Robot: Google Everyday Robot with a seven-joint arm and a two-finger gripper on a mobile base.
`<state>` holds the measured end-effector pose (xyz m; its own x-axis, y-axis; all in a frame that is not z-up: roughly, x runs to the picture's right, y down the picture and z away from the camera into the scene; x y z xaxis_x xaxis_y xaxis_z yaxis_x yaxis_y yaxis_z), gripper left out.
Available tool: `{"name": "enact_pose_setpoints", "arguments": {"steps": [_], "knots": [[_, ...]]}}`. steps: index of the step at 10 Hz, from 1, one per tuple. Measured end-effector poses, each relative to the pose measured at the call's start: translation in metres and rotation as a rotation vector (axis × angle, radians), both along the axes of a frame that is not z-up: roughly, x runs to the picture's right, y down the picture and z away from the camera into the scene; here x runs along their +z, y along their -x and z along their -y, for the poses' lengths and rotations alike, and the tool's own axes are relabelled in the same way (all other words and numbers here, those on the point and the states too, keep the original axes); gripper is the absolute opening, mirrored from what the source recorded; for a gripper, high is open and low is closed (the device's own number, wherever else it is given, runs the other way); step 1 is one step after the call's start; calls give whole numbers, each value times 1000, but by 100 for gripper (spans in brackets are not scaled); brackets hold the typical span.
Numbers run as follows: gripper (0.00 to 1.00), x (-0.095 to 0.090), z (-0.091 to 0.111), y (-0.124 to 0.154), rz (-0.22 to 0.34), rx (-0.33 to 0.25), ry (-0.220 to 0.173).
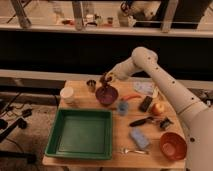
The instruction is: Place grapes in purple bowl
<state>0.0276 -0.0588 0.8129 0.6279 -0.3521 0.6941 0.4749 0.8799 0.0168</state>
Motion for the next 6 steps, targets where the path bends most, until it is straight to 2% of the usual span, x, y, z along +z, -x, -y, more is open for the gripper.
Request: {"name": "enact_pose_setpoints", "arguments": {"steps": [2, 3, 6], "knots": [[7, 0, 0, 2, 1, -3, -1], [13, 0, 0, 2, 0, -2, -2], [43, 0, 0, 1, 0, -2, -2]]}}
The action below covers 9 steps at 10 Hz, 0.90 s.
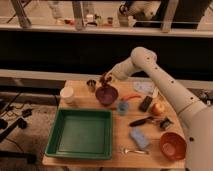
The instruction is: Place grapes in purple bowl
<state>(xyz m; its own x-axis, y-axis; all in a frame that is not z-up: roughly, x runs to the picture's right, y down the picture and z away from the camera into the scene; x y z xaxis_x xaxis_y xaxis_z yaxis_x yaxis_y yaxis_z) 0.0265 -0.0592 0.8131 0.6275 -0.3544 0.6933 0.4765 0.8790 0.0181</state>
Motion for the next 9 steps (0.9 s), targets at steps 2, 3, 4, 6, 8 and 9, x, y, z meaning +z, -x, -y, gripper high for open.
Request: {"name": "enact_pose_setpoints", "arguments": {"steps": [2, 3, 4, 6, 8, 9], "knots": [[64, 0, 0, 0, 0, 0, 0], [73, 0, 0, 0, 0, 0, 0], [79, 0, 0, 0, 0, 0, 0], [80, 0, 0, 0, 0, 0, 0], [80, 0, 0, 0, 0, 0, 0], [80, 0, 0, 0, 0, 0, 0]]}}
